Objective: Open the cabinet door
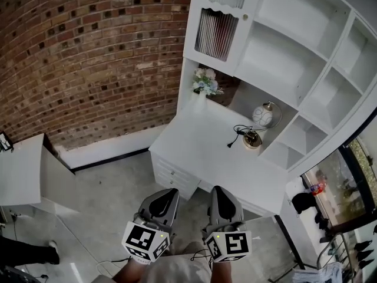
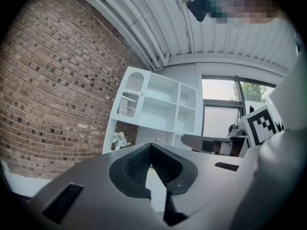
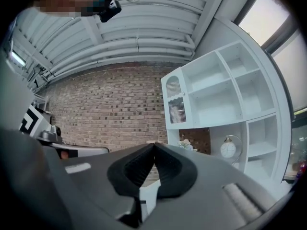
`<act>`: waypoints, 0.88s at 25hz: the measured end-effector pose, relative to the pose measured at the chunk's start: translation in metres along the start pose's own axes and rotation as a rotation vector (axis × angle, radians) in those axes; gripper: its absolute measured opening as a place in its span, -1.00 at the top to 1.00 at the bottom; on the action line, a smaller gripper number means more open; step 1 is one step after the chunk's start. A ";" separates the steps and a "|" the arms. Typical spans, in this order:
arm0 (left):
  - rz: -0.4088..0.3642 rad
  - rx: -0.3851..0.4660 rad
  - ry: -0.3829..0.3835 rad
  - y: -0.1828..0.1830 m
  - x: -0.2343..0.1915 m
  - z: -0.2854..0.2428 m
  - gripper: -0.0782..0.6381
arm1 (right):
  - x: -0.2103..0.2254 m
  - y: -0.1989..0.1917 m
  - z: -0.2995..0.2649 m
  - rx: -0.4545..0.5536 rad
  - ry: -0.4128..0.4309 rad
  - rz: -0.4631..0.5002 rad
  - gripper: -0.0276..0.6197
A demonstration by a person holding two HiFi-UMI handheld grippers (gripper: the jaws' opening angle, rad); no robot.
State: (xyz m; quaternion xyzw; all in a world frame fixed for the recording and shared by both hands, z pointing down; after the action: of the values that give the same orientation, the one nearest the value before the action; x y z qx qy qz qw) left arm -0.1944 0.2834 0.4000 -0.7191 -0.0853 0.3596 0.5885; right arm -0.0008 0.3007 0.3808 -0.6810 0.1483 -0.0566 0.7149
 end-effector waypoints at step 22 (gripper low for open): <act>-0.005 0.021 -0.001 0.019 -0.043 -0.031 0.76 | -0.003 0.003 -0.052 0.045 0.010 0.001 0.92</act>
State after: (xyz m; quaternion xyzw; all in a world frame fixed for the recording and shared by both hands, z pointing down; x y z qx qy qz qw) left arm -0.2117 0.2303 0.4023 -0.7125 -0.0836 0.3594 0.5969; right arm -0.0189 0.2520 0.3765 -0.6643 0.1509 -0.0629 0.7294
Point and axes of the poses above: the fingertips, and each gripper's own axes: z backward along the fingers, x to its right, y out of its top, the point moved 10 cm from there along z, backward along the fingers, and after that the axes turned 12 degrees about z, right-handed, at the moved point
